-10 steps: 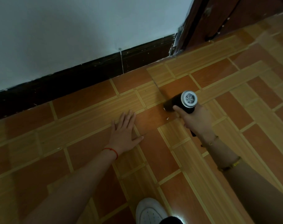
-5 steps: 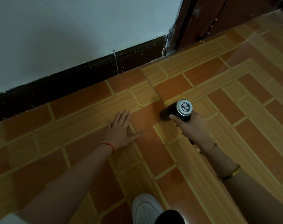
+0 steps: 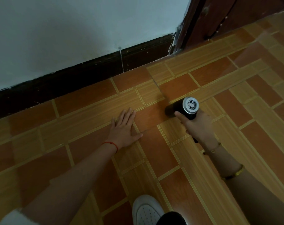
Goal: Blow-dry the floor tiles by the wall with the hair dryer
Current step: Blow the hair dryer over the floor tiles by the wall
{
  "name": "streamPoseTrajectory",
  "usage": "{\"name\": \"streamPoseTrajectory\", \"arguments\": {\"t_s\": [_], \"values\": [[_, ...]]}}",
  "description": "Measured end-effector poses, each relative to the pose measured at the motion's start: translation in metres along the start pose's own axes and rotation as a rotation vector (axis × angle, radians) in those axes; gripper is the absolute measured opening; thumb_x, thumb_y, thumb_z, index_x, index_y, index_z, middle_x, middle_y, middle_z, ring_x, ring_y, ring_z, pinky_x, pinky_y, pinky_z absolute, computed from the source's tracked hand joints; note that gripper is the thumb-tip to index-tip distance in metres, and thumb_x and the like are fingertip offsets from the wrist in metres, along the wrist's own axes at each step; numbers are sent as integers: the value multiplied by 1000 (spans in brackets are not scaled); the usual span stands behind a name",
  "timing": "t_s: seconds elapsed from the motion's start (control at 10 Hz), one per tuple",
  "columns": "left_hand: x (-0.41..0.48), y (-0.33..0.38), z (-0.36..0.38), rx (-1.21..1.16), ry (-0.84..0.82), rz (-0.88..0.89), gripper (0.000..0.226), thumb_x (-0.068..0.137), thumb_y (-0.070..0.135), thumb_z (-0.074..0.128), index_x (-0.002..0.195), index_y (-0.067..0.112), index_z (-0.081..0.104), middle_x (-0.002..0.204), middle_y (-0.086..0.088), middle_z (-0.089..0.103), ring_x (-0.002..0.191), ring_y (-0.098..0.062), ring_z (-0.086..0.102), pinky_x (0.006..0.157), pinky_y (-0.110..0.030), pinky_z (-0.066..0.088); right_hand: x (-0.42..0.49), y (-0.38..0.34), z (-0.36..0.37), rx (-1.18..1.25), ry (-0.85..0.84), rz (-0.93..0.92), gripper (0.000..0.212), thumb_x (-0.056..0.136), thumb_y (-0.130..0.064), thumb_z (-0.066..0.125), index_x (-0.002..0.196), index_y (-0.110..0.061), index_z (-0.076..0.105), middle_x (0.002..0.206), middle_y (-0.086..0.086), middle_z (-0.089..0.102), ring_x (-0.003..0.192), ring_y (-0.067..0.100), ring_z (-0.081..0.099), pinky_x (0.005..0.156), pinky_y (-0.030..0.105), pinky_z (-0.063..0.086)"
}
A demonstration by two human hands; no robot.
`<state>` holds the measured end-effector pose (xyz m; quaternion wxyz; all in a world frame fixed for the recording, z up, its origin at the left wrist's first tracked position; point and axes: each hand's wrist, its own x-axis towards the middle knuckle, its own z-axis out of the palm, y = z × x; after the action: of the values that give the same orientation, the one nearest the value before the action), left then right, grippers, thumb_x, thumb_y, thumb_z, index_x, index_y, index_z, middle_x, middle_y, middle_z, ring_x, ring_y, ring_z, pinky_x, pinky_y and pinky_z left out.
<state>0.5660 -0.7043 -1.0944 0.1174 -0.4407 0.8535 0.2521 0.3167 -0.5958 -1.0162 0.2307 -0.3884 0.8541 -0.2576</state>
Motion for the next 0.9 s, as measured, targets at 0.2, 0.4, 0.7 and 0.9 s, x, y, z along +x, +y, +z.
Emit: {"name": "streamPoseTrajectory", "arguments": {"t_s": [0.2, 0.4, 0.7, 0.9], "values": [[-1, 0, 1, -7, 0, 0, 100, 88, 73, 43, 155, 30, -18, 162, 12, -28, 150, -14, -25, 120, -56, -11, 2, 0, -5, 10, -41, 11, 55, 77, -65, 63, 96, -14, 62, 67, 1, 72, 42, 6, 62, 51, 26, 50], [0, -1, 1, -15, -1, 4, 100, 88, 72, 44, 155, 30, -17, 162, 11, -27, 150, -14, -25, 120, -57, -12, -1, 3, -2, 42, 83, 51, 67, 73, -72, 60, 105, -13, 63, 77, 2, 72, 59, 19, 68, 59, 32, 55], [0, -1, 1, -16, 4, 4, 100, 88, 71, 45, 155, 30, -16, 163, 11, -26, 150, -15, -24, 120, -56, -11, -5, 1, -4, -54, -5, -13, 59, 79, -67, 60, 95, -10, 65, 61, -5, 66, 46, 7, 62, 54, 20, 45], [-1, -1, 0, -11, -12, 0, 100, 88, 72, 43, 155, 30, -18, 162, 12, -28, 150, -14, -25, 120, -57, -10, -5, 1, -6, -78, -79, -50, 95, 58, -95, 44, 112, -18, 59, 85, -5, 72, 71, 20, 68, 70, 39, 59]]}}
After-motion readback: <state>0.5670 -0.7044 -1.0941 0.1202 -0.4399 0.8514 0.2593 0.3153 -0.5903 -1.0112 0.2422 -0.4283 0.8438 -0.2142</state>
